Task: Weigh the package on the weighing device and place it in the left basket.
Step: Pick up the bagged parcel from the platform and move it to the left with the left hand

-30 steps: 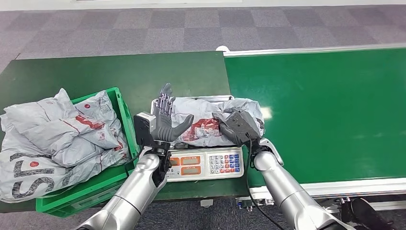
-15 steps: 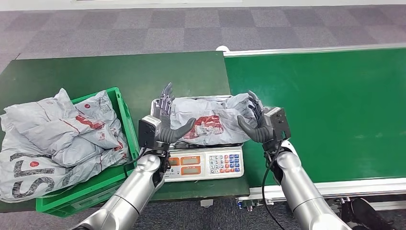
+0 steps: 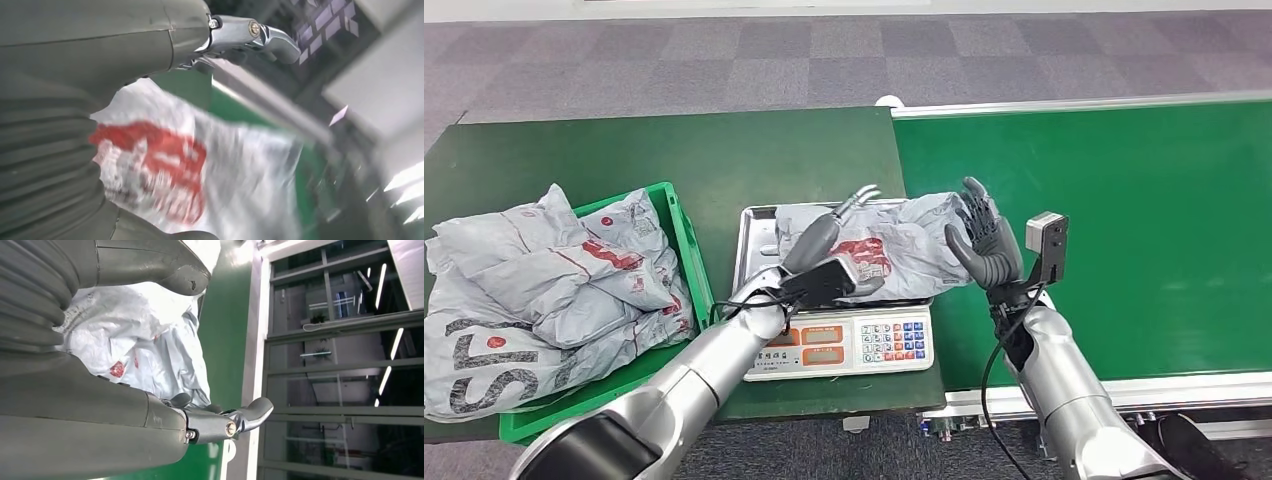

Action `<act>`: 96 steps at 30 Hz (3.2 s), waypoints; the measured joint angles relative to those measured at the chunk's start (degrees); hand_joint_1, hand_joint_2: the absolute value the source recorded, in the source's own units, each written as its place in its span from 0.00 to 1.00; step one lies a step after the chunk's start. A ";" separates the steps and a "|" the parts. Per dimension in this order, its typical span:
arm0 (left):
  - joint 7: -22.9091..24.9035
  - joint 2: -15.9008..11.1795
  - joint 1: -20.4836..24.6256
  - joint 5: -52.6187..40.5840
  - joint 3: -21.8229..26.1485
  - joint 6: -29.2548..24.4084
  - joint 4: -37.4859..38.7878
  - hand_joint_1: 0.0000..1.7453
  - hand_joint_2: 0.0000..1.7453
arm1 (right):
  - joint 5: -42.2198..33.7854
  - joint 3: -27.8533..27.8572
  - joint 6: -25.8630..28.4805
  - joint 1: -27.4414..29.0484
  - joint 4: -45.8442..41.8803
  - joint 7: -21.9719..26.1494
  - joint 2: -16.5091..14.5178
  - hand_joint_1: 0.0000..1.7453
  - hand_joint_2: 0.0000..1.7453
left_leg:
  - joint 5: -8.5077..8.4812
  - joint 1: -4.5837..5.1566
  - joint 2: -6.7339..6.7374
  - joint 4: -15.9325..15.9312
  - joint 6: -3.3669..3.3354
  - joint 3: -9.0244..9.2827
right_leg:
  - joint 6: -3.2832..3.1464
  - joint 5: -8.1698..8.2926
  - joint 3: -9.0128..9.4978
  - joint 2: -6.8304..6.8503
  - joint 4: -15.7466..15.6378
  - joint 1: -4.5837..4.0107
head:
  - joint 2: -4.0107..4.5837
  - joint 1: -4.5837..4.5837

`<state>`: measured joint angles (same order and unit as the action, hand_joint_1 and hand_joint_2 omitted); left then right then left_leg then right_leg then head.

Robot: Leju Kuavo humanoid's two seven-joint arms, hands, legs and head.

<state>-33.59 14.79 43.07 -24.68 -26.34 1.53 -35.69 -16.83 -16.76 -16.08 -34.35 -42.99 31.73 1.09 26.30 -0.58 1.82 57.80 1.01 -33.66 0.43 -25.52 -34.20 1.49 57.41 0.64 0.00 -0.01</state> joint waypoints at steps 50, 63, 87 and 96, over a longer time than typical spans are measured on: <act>1.85 -3.81 12.48 -7.50 -21.28 17.98 -9.58 1.00 1.00 | -4.32 4.96 -5.35 9.33 -11.41 -5.78 2.22 0.00 1.00 | -0.01 0.02 -0.07 0.01 -0.02 -0.05 | 0.01 -0.01 -0.01 0.07 0.00 0.01 | 0.00 0.01; -0.93 -10.95 11.02 -8.28 -21.50 14.58 -8.57 0.00 1.00 | -4.13 6.70 -5.46 10.81 -13.10 -6.64 2.55 0.00 1.00 | -0.06 0.01 -0.07 0.01 -0.03 -0.05 | 0.01 0.00 -0.02 0.08 0.00 0.01 | 0.00 0.00; -6.00 -9.81 13.14 -4.92 -21.44 22.79 -5.00 0.00 1.00 | -3.29 9.14 -5.73 14.28 -15.46 -6.77 2.73 0.00 1.00 | -0.05 0.03 -0.04 0.01 -0.03 -0.06 | 0.01 0.00 -0.03 0.06 0.00 0.03 | 0.00 -0.01; 1.04 -5.90 14.86 -16.01 -27.34 14.11 1.48 0.00 1.00 | -3.28 9.17 -7.33 11.79 -13.54 -6.40 2.61 0.00 1.00 | -0.05 0.05 -0.07 0.01 -0.04 -0.07 | 0.05 0.02 -0.02 0.08 -0.01 0.08 | 0.00 0.00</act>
<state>-32.54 8.89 57.93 -40.70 -53.68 15.63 -34.21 -20.11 -7.58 -23.40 -22.55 -56.53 25.32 3.70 26.24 -0.52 1.75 57.81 0.98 -33.73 0.48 -25.49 -34.21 1.57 57.40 0.72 0.00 -0.01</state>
